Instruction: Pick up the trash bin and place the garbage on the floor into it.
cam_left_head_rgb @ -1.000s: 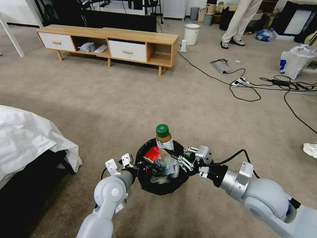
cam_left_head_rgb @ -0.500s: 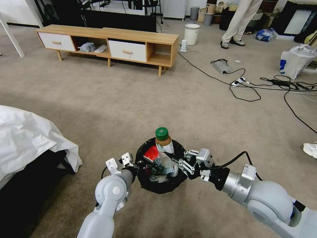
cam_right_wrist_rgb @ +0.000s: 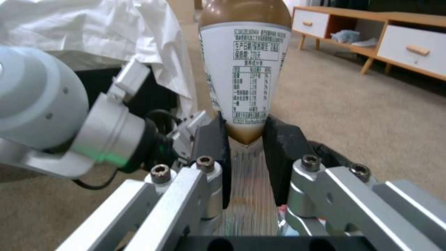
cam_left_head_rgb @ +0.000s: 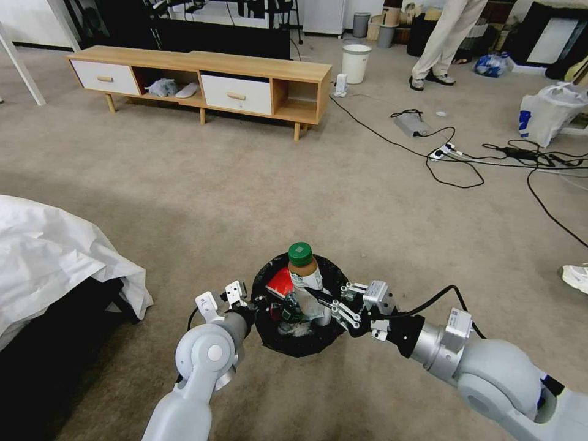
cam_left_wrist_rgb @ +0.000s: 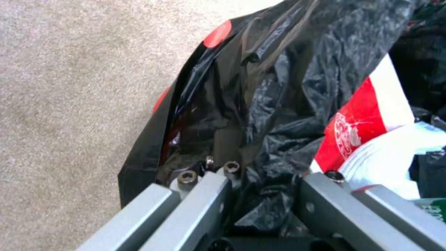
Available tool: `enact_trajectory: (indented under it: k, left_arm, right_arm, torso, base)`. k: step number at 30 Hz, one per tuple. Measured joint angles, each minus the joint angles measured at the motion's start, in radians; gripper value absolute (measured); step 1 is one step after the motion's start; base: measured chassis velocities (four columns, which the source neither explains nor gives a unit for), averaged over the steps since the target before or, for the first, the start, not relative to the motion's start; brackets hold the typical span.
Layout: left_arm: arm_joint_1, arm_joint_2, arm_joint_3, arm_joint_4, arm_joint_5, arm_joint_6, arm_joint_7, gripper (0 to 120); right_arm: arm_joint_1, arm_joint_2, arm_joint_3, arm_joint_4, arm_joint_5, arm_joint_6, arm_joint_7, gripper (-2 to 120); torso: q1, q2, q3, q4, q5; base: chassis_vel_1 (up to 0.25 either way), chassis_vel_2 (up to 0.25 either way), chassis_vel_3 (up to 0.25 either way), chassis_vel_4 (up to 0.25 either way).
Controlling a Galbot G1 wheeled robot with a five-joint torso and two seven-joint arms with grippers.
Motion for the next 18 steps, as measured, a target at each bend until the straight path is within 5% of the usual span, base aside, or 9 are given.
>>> enact_trajectory:
  k: [18]
  left_arm:
    - [0.012,0.012,-0.004,-0.029,-0.022,0.0,-0.003,0]
  right_arm:
    - [0.101,0.073,-0.11,-0.109,-0.032,0.016,0.004,15]
  torso:
    - [0.0,0.0,0.0,0.0,0.0]
  base:
    - [0.0,0.0,0.0,0.0]
